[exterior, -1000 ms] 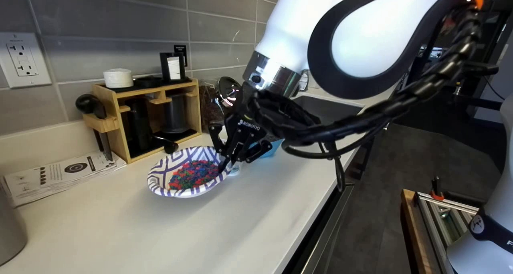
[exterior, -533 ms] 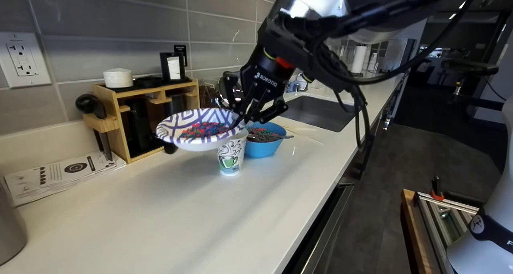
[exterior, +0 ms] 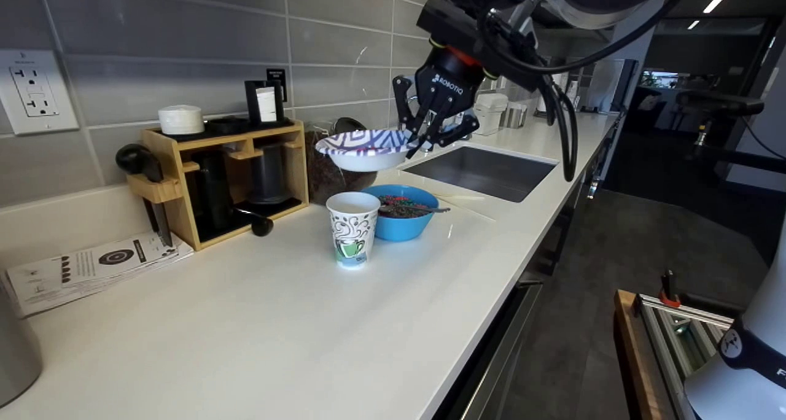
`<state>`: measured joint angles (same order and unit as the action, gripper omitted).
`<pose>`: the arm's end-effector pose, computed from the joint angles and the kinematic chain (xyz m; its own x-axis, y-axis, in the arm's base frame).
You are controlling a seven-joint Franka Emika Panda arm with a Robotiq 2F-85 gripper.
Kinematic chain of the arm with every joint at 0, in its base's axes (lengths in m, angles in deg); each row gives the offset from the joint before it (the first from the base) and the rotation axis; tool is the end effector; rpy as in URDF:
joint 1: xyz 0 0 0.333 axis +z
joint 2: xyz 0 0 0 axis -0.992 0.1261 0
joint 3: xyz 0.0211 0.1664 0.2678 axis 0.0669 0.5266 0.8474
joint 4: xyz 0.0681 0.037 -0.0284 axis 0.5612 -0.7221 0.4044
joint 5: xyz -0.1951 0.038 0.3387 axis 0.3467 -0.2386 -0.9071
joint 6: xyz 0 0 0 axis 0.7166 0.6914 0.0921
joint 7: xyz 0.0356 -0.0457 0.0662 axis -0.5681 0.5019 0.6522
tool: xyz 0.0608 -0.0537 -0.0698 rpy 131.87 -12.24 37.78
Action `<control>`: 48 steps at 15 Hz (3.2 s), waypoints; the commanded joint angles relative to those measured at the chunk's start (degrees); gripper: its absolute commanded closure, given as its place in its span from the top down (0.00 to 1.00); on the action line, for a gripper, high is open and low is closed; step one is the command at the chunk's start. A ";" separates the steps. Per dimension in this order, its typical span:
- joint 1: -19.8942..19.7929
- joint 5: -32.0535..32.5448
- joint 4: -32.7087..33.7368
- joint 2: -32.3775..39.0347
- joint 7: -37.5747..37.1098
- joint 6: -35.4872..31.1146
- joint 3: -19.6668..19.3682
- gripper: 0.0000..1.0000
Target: Pick up the plate and pour it's contents in the bowl
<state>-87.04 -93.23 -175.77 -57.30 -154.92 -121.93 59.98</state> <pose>0.4351 0.0473 0.4644 0.2738 -0.9571 0.0946 -0.8623 -0.2878 -0.4166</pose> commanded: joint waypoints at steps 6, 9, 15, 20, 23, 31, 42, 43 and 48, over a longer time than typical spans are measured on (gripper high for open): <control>-9.52 11.13 -0.46 -3.23 -15.67 7.77 1.54 0.01; -11.19 15.88 0.47 -2.84 -20.04 10.86 1.87 0.01; -10.72 23.35 4.77 0.39 -24.27 18.79 1.77 0.01; -8.95 28.34 9.82 5.09 -25.12 24.85 2.05 0.01; -7.73 31.58 13.14 8.70 -25.49 27.32 1.71 0.01; -3.28 40.35 21.14 16.95 -27.02 34.31 0.37 0.01; 3.60 47.64 27.75 23.04 -26.58 45.23 -1.62 0.01; 4.01 48.23 27.99 23.36 -26.49 46.10 -1.80 0.01; 5.53 51.30 28.58 24.59 -25.71 49.39 -2.60 0.01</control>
<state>-83.34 -44.28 -148.81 -34.23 -180.84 -75.20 58.72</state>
